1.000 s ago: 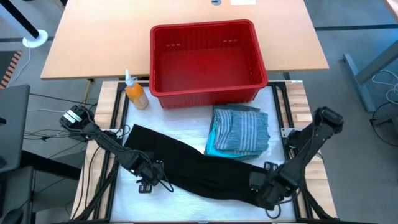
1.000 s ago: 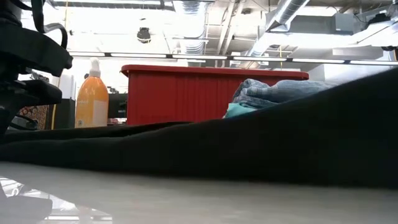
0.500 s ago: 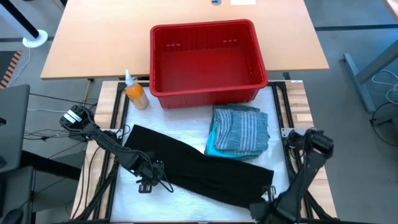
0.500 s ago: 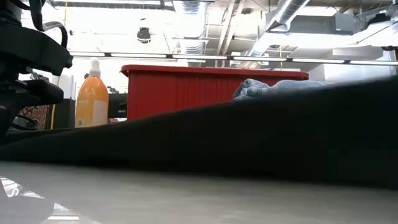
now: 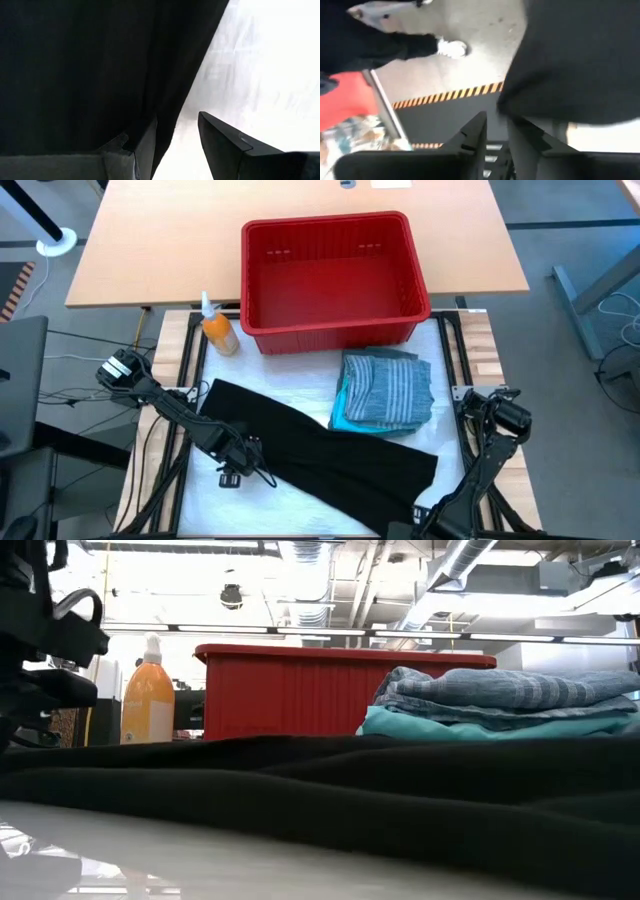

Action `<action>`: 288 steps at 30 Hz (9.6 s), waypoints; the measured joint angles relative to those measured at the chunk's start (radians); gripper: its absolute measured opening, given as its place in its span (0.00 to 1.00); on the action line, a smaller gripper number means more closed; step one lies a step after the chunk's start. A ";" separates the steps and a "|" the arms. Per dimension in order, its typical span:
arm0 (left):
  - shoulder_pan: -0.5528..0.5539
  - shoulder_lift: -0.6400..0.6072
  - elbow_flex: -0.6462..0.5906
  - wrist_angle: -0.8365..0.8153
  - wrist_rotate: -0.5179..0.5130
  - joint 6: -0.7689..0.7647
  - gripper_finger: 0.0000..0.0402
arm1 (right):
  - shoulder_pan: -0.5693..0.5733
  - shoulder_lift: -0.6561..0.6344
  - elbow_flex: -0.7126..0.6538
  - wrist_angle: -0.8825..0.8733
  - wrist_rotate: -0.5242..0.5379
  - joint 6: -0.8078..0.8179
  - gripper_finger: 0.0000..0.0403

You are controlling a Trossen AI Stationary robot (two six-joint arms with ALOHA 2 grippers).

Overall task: Fold Laundry from Bin
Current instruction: Fold the black shirt

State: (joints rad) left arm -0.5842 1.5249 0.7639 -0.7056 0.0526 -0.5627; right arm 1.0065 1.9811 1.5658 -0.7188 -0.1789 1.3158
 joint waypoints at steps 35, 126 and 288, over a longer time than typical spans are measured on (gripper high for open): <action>-0.019 -0.001 0.000 -0.038 0.040 -0.115 0.35 | 0.001 -0.133 -0.362 0.146 0.344 0.363 0.25; 0.156 0.693 1.027 0.651 -0.303 0.117 0.27 | 0.216 -0.613 -0.721 0.113 0.496 -0.416 0.55; 0.005 0.388 1.391 -0.865 -0.870 -0.735 0.27 | -0.736 -0.107 0.203 -0.037 -0.088 -2.431 0.08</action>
State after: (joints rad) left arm -0.5794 1.9134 2.1551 -1.5708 -0.8174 -1.2977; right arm 0.2702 1.8743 1.7687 -0.7554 -0.2665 -1.1155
